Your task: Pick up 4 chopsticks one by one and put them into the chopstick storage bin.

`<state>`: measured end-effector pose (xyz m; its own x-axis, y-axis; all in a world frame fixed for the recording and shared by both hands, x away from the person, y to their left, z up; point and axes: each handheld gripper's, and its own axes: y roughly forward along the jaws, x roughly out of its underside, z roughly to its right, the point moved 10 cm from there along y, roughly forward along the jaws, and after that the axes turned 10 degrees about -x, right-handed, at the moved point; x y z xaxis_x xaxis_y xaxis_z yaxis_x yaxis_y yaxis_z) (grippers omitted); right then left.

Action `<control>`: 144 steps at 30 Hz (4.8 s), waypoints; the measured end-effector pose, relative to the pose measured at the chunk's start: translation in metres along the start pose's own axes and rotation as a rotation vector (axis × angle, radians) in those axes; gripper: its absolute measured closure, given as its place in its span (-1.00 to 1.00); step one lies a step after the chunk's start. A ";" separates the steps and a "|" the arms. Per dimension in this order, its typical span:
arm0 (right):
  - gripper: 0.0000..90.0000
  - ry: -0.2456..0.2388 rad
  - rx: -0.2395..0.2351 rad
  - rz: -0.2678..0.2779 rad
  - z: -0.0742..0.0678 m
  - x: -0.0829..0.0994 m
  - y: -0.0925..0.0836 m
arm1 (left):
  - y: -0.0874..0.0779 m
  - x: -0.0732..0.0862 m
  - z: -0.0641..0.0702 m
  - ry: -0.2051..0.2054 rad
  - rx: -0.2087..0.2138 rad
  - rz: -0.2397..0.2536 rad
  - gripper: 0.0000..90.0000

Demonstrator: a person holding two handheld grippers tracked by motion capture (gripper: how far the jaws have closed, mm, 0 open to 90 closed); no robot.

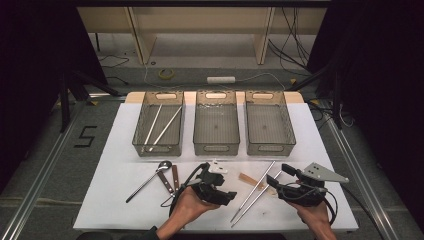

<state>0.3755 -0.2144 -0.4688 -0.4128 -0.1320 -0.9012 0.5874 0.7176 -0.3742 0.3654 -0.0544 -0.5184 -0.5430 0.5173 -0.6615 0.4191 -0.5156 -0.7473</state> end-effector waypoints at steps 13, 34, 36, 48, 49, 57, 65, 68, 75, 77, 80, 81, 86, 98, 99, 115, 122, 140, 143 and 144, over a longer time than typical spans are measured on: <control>-0.35 0.006 0.003 0.003 0.003 0.000 -0.001 | 0.024 -0.007 0.022 0.002 0.075 -0.030 0.22; -0.35 0.007 0.000 0.006 0.002 0.000 -0.002 | 0.058 -0.011 0.036 0.069 0.080 -0.081 0.52; -0.35 0.008 0.000 0.006 0.002 0.000 -0.002 | 0.060 -0.011 0.036 0.067 0.076 -0.080 0.55; -0.35 0.008 0.000 0.004 0.003 0.001 -0.002 | 0.064 -0.011 0.037 0.094 0.055 -0.080 0.71; -0.35 0.009 -0.001 0.005 0.003 0.001 -0.002 | 0.064 -0.011 0.036 0.087 0.058 -0.080 0.72; -0.35 0.009 0.000 0.006 0.003 0.001 -0.002 | 0.064 -0.011 0.033 0.061 0.060 -0.081 0.80; -0.35 0.007 -0.002 0.004 0.003 0.001 -0.002 | 0.064 -0.012 0.030 0.025 0.063 -0.071 0.89; -0.35 0.007 -0.003 0.005 0.003 0.001 -0.002 | 0.064 -0.012 0.030 0.019 0.070 -0.069 0.89; -0.35 0.010 -0.003 0.008 0.003 0.000 -0.002 | 0.056 -0.017 0.026 0.030 0.065 -0.032 0.90; -0.35 0.009 -0.003 0.007 0.003 0.000 -0.002 | 0.053 -0.020 0.024 0.053 0.053 -0.020 0.90; -0.35 0.010 0.002 0.007 0.004 0.000 -0.002 | 0.047 -0.022 0.020 0.079 0.041 -0.009 0.90; -0.35 0.011 0.003 0.008 0.004 0.000 -0.003 | 0.044 -0.023 0.019 0.082 0.038 -0.007 0.90; -0.35 0.011 0.004 0.012 0.004 0.000 -0.004 | 0.033 -0.024 0.005 0.071 0.032 0.011 0.90; -0.35 0.012 0.003 0.010 0.005 0.000 -0.003 | -0.022 -0.028 -0.047 0.029 -0.014 0.110 0.90; -0.35 0.010 0.004 0.007 0.005 0.000 -0.003 | -0.028 -0.029 -0.052 0.020 -0.018 0.122 0.90; -0.35 0.005 0.001 0.006 0.004 0.000 -0.002 | -0.083 -0.034 -0.119 -0.053 -0.131 0.218 0.90; -0.35 0.005 0.000 0.004 0.003 0.000 -0.002 | -0.097 -0.031 -0.155 -0.117 -0.198 0.243 0.90; -0.35 0.005 -0.002 0.002 0.003 0.001 -0.001 | -0.116 -0.028 -0.226 -0.246 -0.298 0.269 0.90; -0.35 0.005 -0.003 0.003 0.002 0.001 -0.001 | -0.115 -0.030 -0.240 -0.277 -0.312 0.273 0.90; -0.35 0.005 -0.003 0.002 0.003 0.001 -0.001 | -0.114 -0.030 -0.245 -0.284 -0.317 0.271 0.90</control>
<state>0.3764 -0.2169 -0.4699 -0.4152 -0.1270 -0.9008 0.5861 0.7200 -0.3716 0.5119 0.1557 -0.4290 -0.5420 0.1640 -0.8242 0.7491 -0.3502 -0.5623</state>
